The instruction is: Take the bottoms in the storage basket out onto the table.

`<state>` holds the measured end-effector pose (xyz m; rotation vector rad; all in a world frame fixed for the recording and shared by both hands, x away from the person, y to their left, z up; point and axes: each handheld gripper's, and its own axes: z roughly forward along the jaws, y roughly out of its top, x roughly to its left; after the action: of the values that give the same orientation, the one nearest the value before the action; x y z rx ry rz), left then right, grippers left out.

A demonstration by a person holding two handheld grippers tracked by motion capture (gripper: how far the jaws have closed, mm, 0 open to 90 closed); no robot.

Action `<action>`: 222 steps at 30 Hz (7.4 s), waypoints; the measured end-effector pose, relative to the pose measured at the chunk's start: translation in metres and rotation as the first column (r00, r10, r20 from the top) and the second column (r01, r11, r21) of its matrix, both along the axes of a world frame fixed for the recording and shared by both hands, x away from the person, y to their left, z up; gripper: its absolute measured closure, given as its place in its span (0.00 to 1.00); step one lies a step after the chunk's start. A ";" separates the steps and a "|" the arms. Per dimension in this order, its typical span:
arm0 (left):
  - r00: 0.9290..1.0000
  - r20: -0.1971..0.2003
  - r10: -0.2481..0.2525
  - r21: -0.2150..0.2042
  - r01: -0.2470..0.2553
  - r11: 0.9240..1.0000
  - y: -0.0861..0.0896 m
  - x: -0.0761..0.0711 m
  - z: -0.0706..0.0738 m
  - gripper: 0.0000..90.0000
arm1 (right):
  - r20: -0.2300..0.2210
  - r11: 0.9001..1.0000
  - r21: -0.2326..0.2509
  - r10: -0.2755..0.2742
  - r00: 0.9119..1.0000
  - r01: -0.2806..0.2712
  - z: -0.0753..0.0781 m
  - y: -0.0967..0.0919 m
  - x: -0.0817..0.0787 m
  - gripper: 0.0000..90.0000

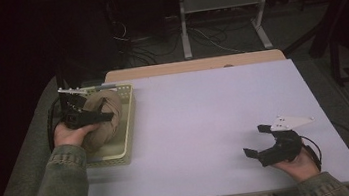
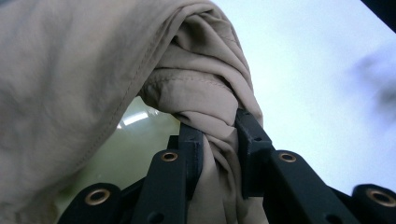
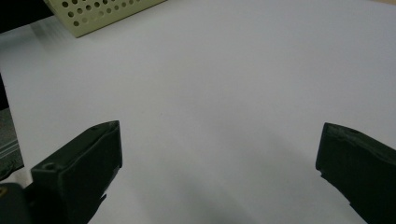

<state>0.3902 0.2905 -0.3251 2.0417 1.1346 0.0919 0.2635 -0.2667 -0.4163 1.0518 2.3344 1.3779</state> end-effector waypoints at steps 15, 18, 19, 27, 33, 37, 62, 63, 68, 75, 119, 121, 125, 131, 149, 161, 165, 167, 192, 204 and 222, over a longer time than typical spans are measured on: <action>0.997 0.073 -0.008 -0.010 0.009 1.000 0.007 -0.010 0.043 0.82 | -0.006 1.000 0.014 -0.006 1.000 0.006 0.001 -0.002 0.001 0.00; 0.997 0.068 -0.020 0.003 0.020 1.000 0.007 -0.011 0.047 0.82 | -0.007 1.000 0.020 -0.011 1.000 0.011 0.001 -0.003 0.001 0.00; 0.997 0.069 -0.021 0.004 0.020 1.000 0.007 -0.011 0.049 0.82 | -0.004 1.000 0.020 -0.012 1.000 0.012 0.001 -0.004 0.001 0.00; 0.996 0.085 -0.006 -0.007 0.007 1.000 0.012 -0.014 0.060 0.82 | -0.002 1.000 0.024 -0.015 1.000 0.015 0.001 -0.004 0.001 0.00; 0.994 0.112 -0.007 -0.014 0.009 1.000 0.016 -0.015 0.069 0.82 | 0.002 1.000 0.026 -0.013 1.000 0.013 0.002 -0.006 0.001 0.00; 0.993 0.119 -0.004 -0.013 0.006 1.000 0.018 -0.016 0.074 0.82 | -0.001 0.999 0.028 -0.016 1.000 0.016 0.002 -0.006 0.001 0.00; 0.981 0.192 -0.034 0.006 0.033 0.999 0.012 -0.018 0.128 0.82 | 0.005 0.999 0.040 -0.026 1.000 0.026 0.003 -0.007 0.000 0.00; 0.981 0.194 -0.032 0.004 0.032 0.999 0.012 -0.018 0.130 0.82 | 0.005 0.999 0.040 -0.026 1.000 0.026 0.003 -0.007 0.000 0.00; 0.979 0.203 -0.035 0.012 0.033 0.999 0.011 -0.018 0.139 0.82 | 0.008 0.999 0.042 -0.028 1.000 0.027 0.003 -0.007 0.000 0.00; 0.974 0.223 -0.037 0.012 0.036 0.999 0.009 -0.017 0.148 0.82 | 0.010 0.999 0.040 -0.027 1.000 0.026 0.004 -0.007 0.000 0.00; 0.936 0.315 -0.159 0.025 0.159 0.987 -0.055 -0.022 0.208 0.82 | 0.021 0.998 0.049 -0.040 0.999 0.039 0.006 -0.012 -0.002 0.00; 0.933 0.316 -0.172 0.030 0.172 0.985 -0.060 -0.021 0.207 0.82 | 0.021 0.998 0.049 -0.039 0.999 0.038 0.006 -0.012 -0.002 0.00; 0.931 0.313 -0.188 0.026 0.189 0.982 -0.069 -0.018 0.204 0.82 | 0.024 0.998 0.048 -0.037 0.999 0.036 0.006 -0.012 -0.002 0.00; 0.928 0.309 -0.207 0.015 0.213 0.977 -0.082 -0.014 0.200 0.82 | 0.020 0.998 0.049 -0.036 0.999 0.035 0.006 -0.012 -0.002 0.00; 0.913 0.305 -0.269 -0.006 0.284 0.959 -0.117 -0.003 0.189 0.82 | 0.022 0.998 0.046 -0.032 0.999 0.031 0.006 -0.012 -0.002 0.00; 0.898 0.301 -0.321 -0.009 0.340 0.940 -0.144 0.000 0.176 0.82 | 0.017 0.999 0.044 -0.022 1.000 0.022 0.006 -0.012 -0.003 0.00; 0.892 0.291 -0.346 0.001 0.361 0.932 -0.154 0.001 0.169 0.82 | 0.022 0.999 0.039 -0.022 1.000 0.021 0.006 -0.012 -0.003 0.00; 0.890 0.285 -0.356 0.007 0.369 0.929 -0.159 0.002 0.166 0.82 | 0.019 0.999 0.043 -0.027 0.999 0.026 0.006 -0.012 -0.003 0.00; 0.876 0.223 -0.427 0.007 0.436 0.900 -0.204 0.020 0.120 0.82 | 0.023 0.999 0.039 -0.017 1.000 0.016 0.008 -0.011 -0.005 0.00; 0.869 0.199 -0.454 0.034 0.456 0.889 -0.226 0.028 0.099 0.82 | 0.020 0.999 0.043 -0.012 1.000 0.011 0.008 -0.012 -0.005 0.00; 0.848 0.168 -0.502 0.049 0.502 0.864 -0.255 0.041 0.066 0.82 | 0.035 0.999 0.037 -0.006 0.999 0.004 0.007 -0.013 -0.004 0.00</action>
<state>0.4314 0.0356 -0.2593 2.2189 0.4631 0.0094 0.2595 -0.2795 -0.4088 1.0342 2.2883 1.4313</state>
